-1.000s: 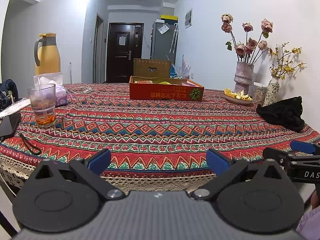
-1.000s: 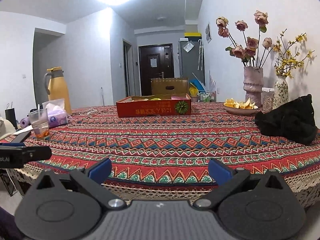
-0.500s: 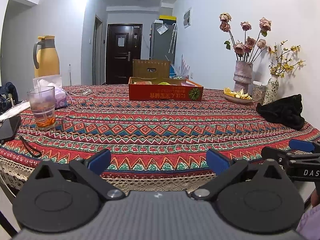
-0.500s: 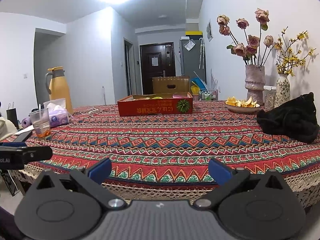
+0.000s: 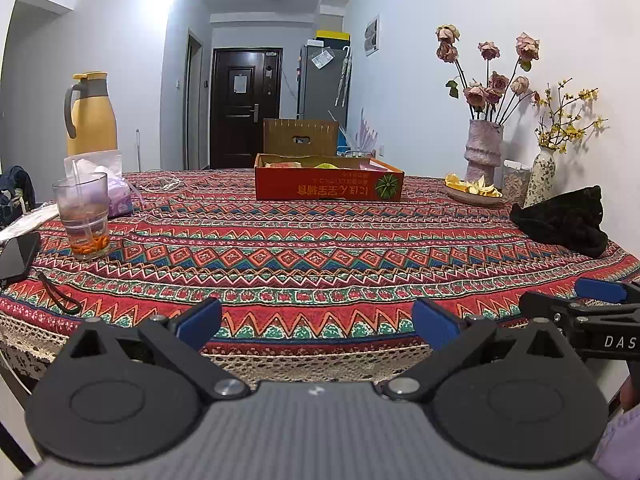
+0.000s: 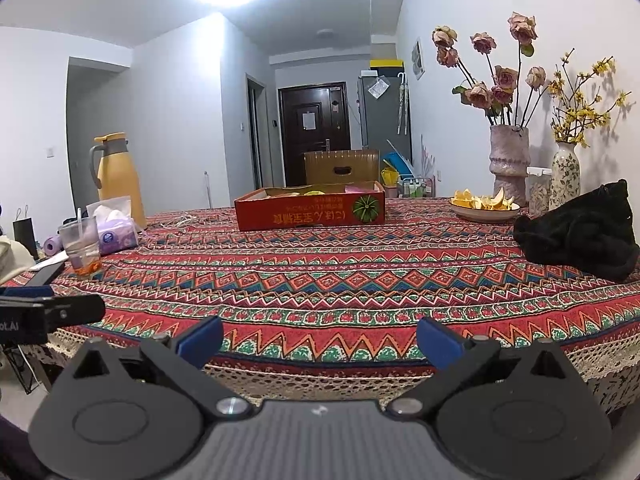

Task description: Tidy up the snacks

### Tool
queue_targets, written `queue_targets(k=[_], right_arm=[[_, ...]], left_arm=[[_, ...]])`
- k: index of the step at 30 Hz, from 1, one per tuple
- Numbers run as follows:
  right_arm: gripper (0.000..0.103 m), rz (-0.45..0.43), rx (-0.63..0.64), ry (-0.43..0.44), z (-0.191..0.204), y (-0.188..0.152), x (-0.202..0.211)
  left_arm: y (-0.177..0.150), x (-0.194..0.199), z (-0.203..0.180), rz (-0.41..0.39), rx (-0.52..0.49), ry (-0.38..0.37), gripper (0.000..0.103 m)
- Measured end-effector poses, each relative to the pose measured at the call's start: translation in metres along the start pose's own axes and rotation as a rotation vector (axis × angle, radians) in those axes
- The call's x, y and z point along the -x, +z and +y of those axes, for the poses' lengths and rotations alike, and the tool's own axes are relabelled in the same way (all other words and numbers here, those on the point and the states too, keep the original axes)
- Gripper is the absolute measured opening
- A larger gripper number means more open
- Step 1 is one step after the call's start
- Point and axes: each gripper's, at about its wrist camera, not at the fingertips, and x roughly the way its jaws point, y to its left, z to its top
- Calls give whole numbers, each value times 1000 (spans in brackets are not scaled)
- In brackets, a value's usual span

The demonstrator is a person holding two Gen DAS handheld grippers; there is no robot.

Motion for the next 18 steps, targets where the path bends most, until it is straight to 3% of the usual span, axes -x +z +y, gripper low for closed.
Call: queue_targets(k=[18], right_arm=[[103, 8, -13, -2, -1, -1, 0]], left_arm=[[-1, 1, -1, 0, -5, 1, 103]])
